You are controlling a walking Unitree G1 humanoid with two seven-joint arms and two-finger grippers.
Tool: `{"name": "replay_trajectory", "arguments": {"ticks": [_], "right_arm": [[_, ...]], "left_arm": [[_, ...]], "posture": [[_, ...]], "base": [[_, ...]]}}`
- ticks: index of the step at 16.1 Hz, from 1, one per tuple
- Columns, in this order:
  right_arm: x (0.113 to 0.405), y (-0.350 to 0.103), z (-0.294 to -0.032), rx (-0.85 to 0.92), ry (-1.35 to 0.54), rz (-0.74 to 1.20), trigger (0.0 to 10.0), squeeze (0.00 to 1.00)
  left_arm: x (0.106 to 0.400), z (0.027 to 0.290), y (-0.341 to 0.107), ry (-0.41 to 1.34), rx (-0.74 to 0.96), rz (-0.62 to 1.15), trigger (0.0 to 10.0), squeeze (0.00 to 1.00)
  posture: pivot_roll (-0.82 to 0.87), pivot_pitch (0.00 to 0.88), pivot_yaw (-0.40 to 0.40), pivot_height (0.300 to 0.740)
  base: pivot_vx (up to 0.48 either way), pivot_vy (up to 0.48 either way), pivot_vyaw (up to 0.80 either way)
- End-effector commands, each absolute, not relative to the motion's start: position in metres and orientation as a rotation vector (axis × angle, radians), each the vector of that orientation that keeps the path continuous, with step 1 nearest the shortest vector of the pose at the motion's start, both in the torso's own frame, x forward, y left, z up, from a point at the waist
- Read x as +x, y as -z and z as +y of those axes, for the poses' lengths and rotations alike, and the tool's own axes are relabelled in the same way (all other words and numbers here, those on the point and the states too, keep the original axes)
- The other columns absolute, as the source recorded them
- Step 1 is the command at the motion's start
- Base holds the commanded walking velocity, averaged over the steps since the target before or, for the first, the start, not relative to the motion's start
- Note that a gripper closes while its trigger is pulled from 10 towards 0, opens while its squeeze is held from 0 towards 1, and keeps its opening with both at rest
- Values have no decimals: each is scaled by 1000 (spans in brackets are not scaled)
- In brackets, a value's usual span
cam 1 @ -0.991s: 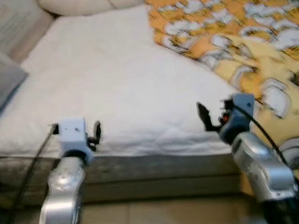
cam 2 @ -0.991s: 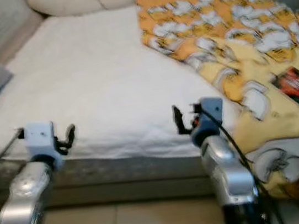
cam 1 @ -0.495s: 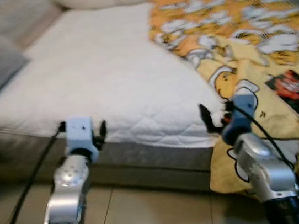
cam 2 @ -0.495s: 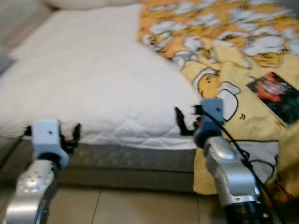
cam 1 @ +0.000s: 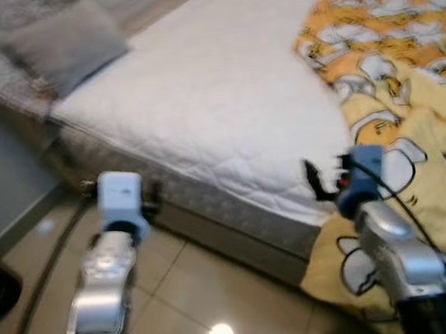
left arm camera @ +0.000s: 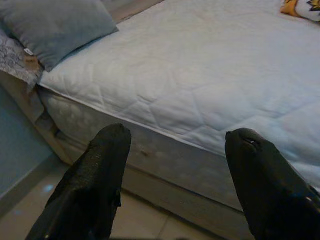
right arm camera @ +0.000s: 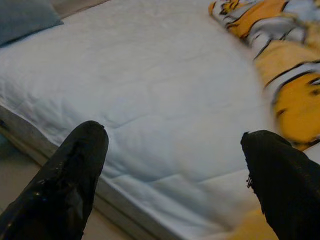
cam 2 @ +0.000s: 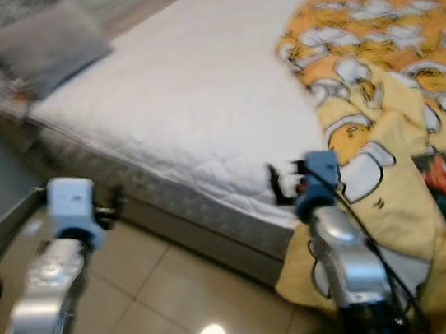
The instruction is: Clean up the room
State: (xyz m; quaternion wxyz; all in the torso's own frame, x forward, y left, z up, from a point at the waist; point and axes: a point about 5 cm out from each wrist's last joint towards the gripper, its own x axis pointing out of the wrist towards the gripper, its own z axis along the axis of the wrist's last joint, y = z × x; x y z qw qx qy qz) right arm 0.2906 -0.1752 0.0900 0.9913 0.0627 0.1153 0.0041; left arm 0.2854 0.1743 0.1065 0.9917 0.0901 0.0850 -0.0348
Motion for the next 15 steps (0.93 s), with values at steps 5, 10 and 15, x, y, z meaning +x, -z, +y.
{"name": "replay_trajectory", "arguments": {"ticks": [5, 10, 15], "right_arm": [[291, -90, -173, 116, -4, 222, 10000, 0], [289, -88, -172, 106, -11, 231, 10000, 0], [289, -87, -167, 98, -60, 238, 10000, 0]], "left_arm": [[287, 178, -110, 65, 195, 159, 10000, 302], [286, 178, -109, 67, 197, 162, 10000, 302], [286, 177, -108, 78, 206, 164, 10000, 306]], "posture": [[35, 0, 41, 740], [34, 0, 43, 740], [35, 0, 46, 740]], "base": [[0, -442, 0], [0, -444, 0], [0, -443, 160]]}}
